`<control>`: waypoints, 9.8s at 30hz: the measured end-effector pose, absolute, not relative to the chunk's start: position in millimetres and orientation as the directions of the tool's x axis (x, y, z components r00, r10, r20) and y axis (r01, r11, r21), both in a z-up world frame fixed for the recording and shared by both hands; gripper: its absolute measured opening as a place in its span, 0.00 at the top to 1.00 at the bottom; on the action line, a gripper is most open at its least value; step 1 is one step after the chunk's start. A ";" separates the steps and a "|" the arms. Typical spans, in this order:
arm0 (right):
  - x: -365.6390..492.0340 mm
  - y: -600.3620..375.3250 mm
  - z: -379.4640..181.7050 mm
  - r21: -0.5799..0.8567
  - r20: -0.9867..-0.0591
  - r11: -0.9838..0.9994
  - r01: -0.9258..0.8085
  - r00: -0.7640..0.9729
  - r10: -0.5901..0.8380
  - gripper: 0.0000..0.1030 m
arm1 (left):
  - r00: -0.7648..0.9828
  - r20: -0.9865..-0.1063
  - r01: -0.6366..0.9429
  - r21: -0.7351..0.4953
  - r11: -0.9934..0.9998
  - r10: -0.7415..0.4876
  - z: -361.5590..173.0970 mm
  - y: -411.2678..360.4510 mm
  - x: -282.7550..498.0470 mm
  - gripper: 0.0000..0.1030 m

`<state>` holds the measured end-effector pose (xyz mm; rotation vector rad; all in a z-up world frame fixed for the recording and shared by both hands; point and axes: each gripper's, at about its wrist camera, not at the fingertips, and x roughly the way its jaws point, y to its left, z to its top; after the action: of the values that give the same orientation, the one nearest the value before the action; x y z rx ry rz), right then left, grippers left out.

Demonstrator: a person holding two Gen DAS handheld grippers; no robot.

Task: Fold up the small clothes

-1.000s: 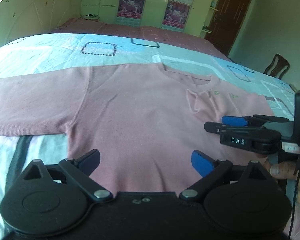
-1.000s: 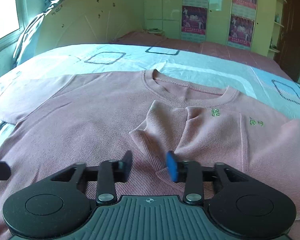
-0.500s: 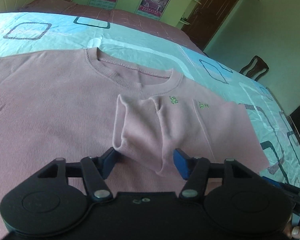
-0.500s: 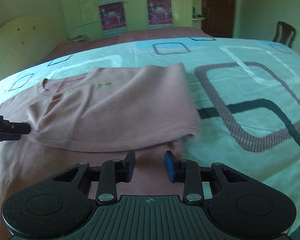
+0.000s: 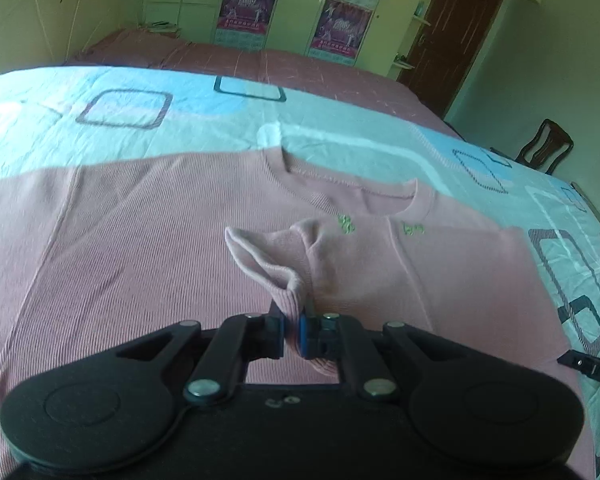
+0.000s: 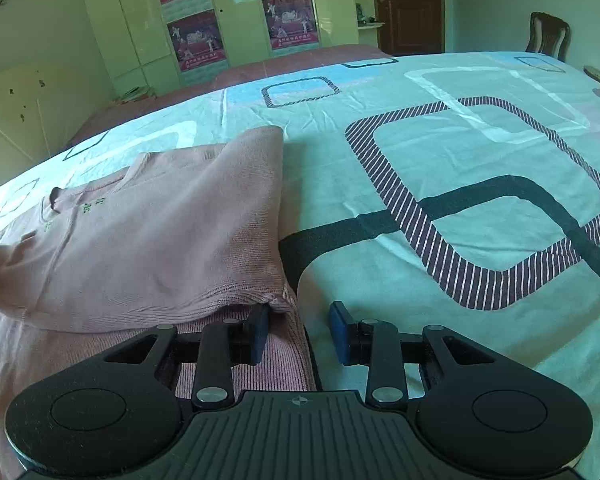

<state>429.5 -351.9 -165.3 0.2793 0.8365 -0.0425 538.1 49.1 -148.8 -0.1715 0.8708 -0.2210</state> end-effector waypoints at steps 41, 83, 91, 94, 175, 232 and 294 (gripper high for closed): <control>580.1 -398.9 -178.6 0.372 -0.696 0.927 0.052 0.676 0.242 0.98 | 0.735 -0.649 0.077 -0.209 0.975 -0.197 -164.6 62.5 571.7 0.94; 444.6 -326.7 -148.8 0.075 -0.699 0.989 -0.129 0.700 0.144 0.73 | 0.717 -0.661 0.277 -0.021 0.961 -0.222 -159.2 -30.4 491.2 0.46; 442.3 -318.2 -145.3 0.069 -0.690 0.991 -0.116 0.712 0.131 0.73 | 0.704 -0.686 0.247 -0.004 0.969 -0.182 -160.7 -24.3 487.5 0.46; 449.9 -318.3 -161.8 0.082 -0.747 0.990 -0.110 0.651 0.134 0.73 | 0.699 -0.697 0.229 0.005 0.973 -0.161 -161.5 -20.9 488.3 0.46; 438.9 -213.0 -116.5 0.270 -0.681 0.960 0.078 0.720 0.133 0.73 | 0.783 -0.600 0.051 -0.201 0.978 -0.164 -95.9 158.8 510.3 0.90; 488.1 -197.6 -90.6 0.372 -0.603 0.928 -0.031 0.752 0.267 0.93 | 0.677 -0.726 0.117 -0.056 0.992 -0.121 -151.8 184.6 475.4 0.88; 551.4 -233.2 -143.7 0.184 -0.739 0.979 0.081 0.668 0.084 0.84 | 0.648 -0.748 0.164 -0.047 0.985 -0.144 -153.0 156.3 648.8 0.42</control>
<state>551.4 -233.2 -143.7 0.2090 0.8403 0.0016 648.8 156.3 -153.0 0.0253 0.8480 -0.1747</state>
